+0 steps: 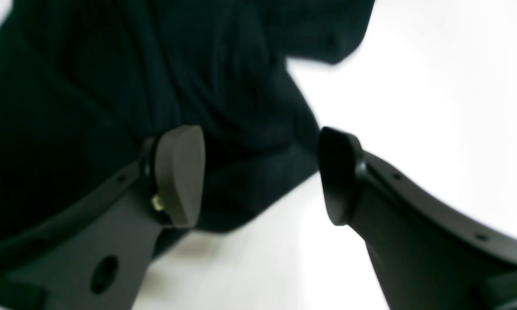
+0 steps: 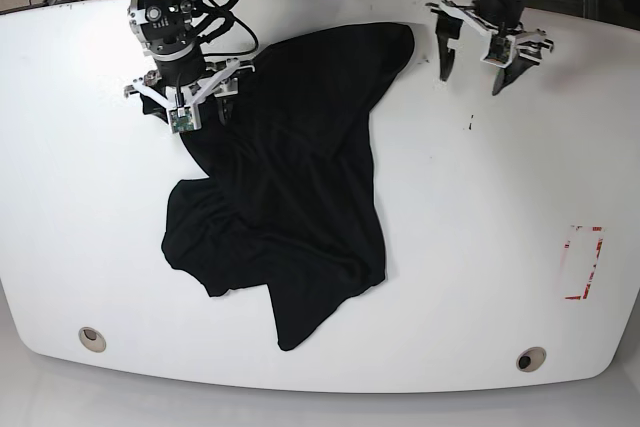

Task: Fold the T-shirt properly
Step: 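Lower both grippers toward the edge of the black T-shirt, then position the right gripper over the shirt edge and close on the fabric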

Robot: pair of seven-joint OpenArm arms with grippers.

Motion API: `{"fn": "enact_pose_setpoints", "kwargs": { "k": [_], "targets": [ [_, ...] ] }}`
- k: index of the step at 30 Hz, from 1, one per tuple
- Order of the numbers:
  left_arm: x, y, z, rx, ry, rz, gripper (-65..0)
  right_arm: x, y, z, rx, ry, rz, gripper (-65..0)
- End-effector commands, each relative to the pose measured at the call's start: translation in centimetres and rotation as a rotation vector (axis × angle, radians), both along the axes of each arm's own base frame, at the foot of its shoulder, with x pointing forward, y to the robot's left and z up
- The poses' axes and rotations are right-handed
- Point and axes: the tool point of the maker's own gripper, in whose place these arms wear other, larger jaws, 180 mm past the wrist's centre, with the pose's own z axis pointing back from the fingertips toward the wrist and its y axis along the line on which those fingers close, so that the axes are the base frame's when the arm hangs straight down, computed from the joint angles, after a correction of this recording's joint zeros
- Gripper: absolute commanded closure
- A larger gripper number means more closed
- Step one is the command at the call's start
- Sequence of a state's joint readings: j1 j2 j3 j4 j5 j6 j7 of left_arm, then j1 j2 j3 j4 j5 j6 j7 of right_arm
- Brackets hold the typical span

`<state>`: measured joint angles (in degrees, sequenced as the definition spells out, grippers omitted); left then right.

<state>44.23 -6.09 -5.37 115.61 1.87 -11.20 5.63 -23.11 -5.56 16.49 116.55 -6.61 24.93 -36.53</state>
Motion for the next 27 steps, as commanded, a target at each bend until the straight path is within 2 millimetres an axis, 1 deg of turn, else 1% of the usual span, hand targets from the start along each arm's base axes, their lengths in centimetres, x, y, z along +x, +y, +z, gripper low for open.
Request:
{"fn": "enact_pose_setpoints", "kwargs": {
  "k": [1,4,6,10,14,16,24,26,27],
  "targets": [
    [0.3,-0.3,1.0,-0.005,-0.034,-0.002,-42.6,0.3,0.2,0.8,0.008,-0.032,0.003,-39.0],
    [0.4,-0.8,1.1,-0.012,-0.032,-0.013,-43.1,0.1,0.3,0.6,0.009,-0.025,0.006,-39.1],
    [1.2,-1.9,2.6,-0.022,-0.064,-0.033,-45.7,0.0,0.7,1.1,0.010,-0.038,0.020,-39.8],
    [1.6,-2.6,3.1,-0.035,-0.078,-0.046,-46.7,-0.1,0.8,1.1,0.011,-0.041,0.023,-39.9],
    [2.0,-2.9,3.7,-0.035,-0.094,-0.055,-46.8,-0.1,0.8,1.1,0.010,-0.038,0.025,-40.0],
    [2.4,-3.0,5.5,-0.033,-0.149,-0.067,-45.9,-0.4,1.7,0.8,0.020,-0.028,0.049,-40.2],
    [3.7,-3.1,6.6,0.001,-0.209,-0.076,-45.6,0.0,0.7,0.9,0.009,-0.022,0.020,-40.5],
    [4.1,-3.5,6.5,0.025,-0.233,-0.086,-45.4,1.2,-0.9,1.2,0.012,-0.032,-0.027,-40.7],
    [4.3,-3.6,6.5,0.025,-0.239,-0.088,-45.5,1.4,-1.2,1.2,0.018,-0.032,-0.040,-40.8]
  ]
}}
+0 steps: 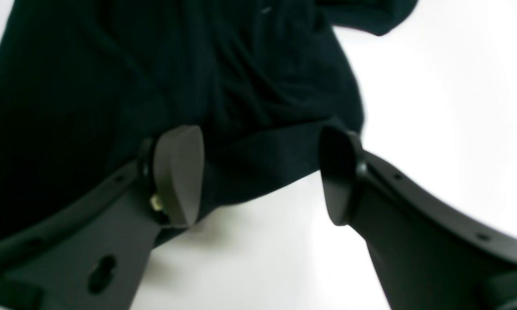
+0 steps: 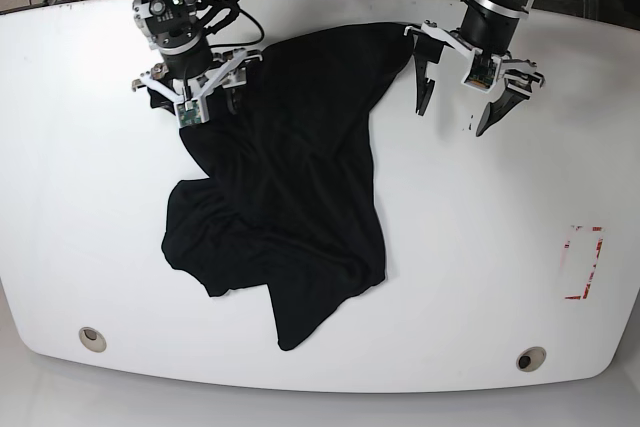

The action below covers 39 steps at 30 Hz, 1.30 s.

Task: Fold the T-shirt properly
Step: 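Position the right gripper over the shirt edge and close on the fabric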

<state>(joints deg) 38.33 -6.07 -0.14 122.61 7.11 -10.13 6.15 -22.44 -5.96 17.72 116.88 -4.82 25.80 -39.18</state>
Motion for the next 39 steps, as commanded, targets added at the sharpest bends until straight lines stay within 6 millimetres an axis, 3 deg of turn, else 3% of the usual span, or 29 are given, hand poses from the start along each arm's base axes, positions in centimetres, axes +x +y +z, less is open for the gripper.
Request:
{"fn": "enact_pose_setpoints", "kwargs": {
  "k": [1,9,17,19,25,31,39],
  "targets": [
    [0.5,-0.5,0.7,-0.007,-0.038,-0.006,-45.5,1.8,-1.4,1.2,0.003,-0.054,-0.043,-40.9],
    [1.3,-1.5,-0.3,-0.038,-0.038,-0.018,-45.3,4.9,-4.2,1.4,0.115,-0.068,-0.157,-41.2],
    [1.5,-0.9,-2.0,-0.061,0.006,0.010,-45.2,7.5,-6.0,4.1,0.266,-0.169,-0.233,-41.6],
    [1.8,-0.9,-1.9,-0.059,0.004,0.013,-45.2,7.4,-6.4,4.2,0.285,-0.174,-0.243,-41.7],
    [2.8,-0.3,-4.7,-0.016,0.122,0.037,-45.6,5.9,-7.0,3.8,0.251,-0.128,-0.223,-42.5],
    [4.1,0.8,-6.7,-0.003,0.218,0.087,-45.5,5.5,-5.9,3.3,0.198,-0.081,-0.137,-42.4],
    [5.1,0.5,-6.8,-0.012,0.224,0.094,-45.4,5.7,-5.3,2.8,0.201,-0.062,-0.106,-42.6]
  ]
}}
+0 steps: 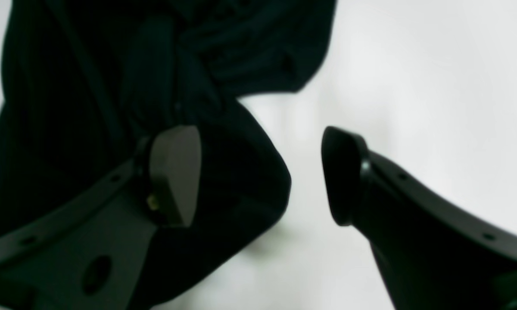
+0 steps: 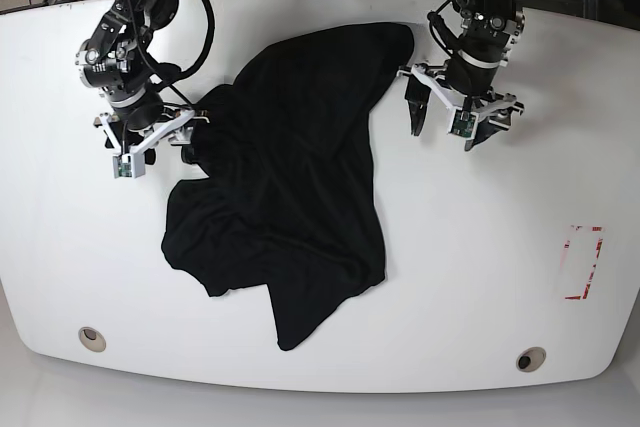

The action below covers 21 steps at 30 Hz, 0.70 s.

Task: Fold the T-shirt properly
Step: 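Position the right gripper over the shirt edge and close on the fabric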

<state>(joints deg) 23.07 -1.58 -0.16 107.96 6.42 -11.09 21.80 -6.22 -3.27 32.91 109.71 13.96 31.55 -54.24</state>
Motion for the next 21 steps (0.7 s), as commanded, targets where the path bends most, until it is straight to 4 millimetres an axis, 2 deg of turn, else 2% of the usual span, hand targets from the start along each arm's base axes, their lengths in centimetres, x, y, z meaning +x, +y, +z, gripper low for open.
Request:
{"fn": "enact_pose_setpoints", "kwargs": {
  "k": [1,2,10,14,18,21],
  "targets": [
    [0.8,-0.5,0.7,-0.018,-0.035,0.002,-45.2,0.8,-0.1,1.7,-0.008,-0.062,-0.003,-42.6],
    [1.2,-0.9,0.8,-0.026,-0.043,0.002,-45.0,1.1,0.1,2.4,-0.013,-0.087,-0.002,-42.5],
    [1.0,-1.4,0.7,-0.034,-0.059,-0.010,-45.2,1.9,0.7,3.7,-0.022,-0.134,0.013,-42.6],
    [0.1,-1.8,1.0,-0.057,-0.083,-0.026,-45.3,3.9,1.2,4.8,-0.036,-0.190,0.067,-42.6],
    [0.0,-1.9,1.3,-0.065,-0.098,-0.029,-45.3,5.1,1.2,4.8,-0.034,-0.207,0.080,-42.7],
    [0.0,-1.8,1.2,-0.062,-0.088,-0.021,-45.6,5.2,1.8,3.9,-0.020,-0.180,0.098,-42.7]
  ]
}}
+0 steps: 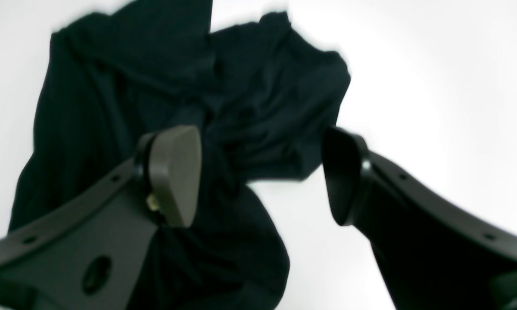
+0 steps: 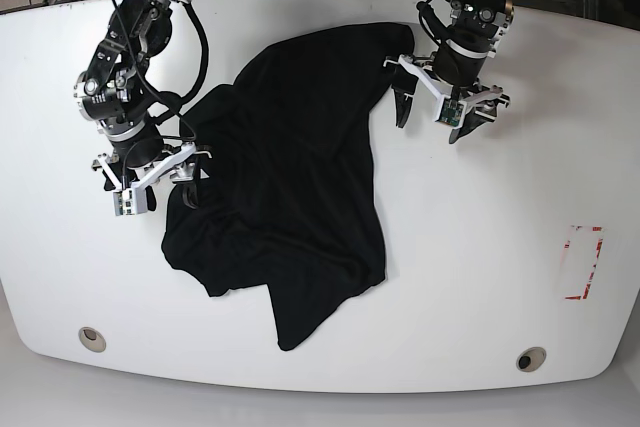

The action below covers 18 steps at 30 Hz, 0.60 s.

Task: Fold the T-shirt properly
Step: 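Position the right gripper over the shirt edge and close on the fabric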

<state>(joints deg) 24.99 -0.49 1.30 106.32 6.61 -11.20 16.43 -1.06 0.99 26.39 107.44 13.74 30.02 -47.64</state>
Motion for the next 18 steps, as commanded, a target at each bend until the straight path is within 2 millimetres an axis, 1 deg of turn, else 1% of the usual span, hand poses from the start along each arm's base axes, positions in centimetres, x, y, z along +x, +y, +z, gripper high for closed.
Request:
{"fn": "enact_pose_setpoints", "kwargs": {
  "k": [1,9,11,18],
  "targets": [
    [0.9,0.0,1.6,-0.013,-0.053,0.014,-45.7,0.1,1.1,-0.4,0.019,0.009,0.033,-42.8],
    [1.1,-0.2,1.4,-0.020,-0.040,0.025,-45.9,0.0,2.0,-1.3,0.037,0.040,0.052,-42.7],
    [2.1,-0.4,2.0,-0.025,-0.057,0.023,-46.2,0.2,2.3,-1.9,0.052,0.057,0.055,-43.0],
    [2.7,-0.9,2.2,-0.028,-0.058,0.013,-46.3,0.2,3.0,-3.1,0.067,0.094,0.076,-43.0]
  ]
}}
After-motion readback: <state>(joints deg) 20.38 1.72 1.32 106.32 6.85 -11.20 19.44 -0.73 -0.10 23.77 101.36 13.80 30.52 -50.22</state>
